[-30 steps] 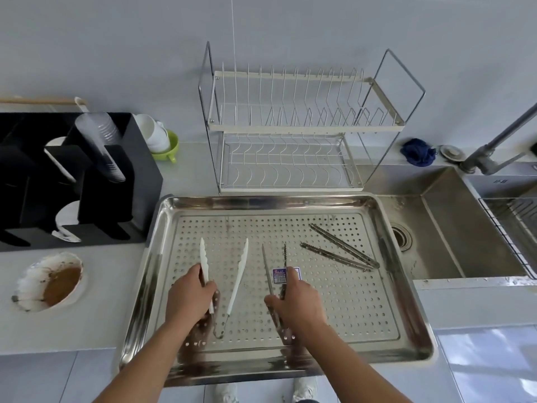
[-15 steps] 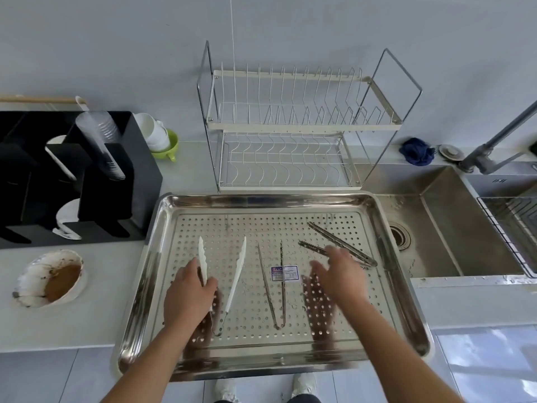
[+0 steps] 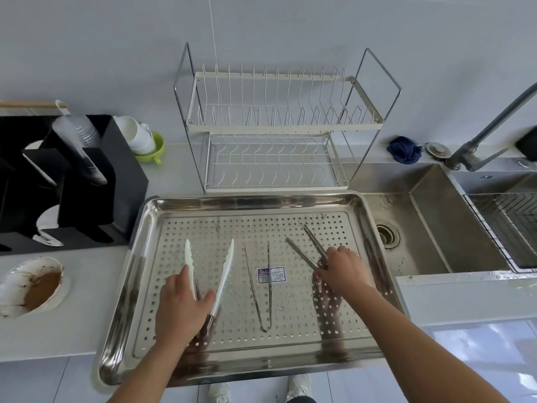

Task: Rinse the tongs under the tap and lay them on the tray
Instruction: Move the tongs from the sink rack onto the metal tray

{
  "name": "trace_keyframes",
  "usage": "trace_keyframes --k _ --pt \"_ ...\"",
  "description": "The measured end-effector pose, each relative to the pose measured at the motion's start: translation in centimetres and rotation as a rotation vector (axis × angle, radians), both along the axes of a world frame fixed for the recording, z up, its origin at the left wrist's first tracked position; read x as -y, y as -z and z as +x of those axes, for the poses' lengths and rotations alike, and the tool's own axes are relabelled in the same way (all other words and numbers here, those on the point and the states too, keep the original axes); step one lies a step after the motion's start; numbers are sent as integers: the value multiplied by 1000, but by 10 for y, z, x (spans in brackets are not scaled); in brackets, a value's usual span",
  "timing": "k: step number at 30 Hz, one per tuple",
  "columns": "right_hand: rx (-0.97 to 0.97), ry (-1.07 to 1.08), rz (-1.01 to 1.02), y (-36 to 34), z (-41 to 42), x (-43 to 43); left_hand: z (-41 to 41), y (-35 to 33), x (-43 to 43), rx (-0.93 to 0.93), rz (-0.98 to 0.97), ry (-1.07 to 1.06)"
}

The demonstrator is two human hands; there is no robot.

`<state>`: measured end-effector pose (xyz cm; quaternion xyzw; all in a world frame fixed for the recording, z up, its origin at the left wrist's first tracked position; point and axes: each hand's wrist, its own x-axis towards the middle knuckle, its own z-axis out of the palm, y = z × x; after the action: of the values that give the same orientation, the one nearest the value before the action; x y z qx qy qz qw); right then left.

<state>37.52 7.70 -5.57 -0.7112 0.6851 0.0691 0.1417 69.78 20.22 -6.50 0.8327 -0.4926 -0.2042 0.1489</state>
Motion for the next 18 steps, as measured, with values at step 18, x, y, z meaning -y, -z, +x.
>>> trace_keyframes --k 18 --pt "183 147 83 5 50 -60 -8 7 -3 74 17 48"
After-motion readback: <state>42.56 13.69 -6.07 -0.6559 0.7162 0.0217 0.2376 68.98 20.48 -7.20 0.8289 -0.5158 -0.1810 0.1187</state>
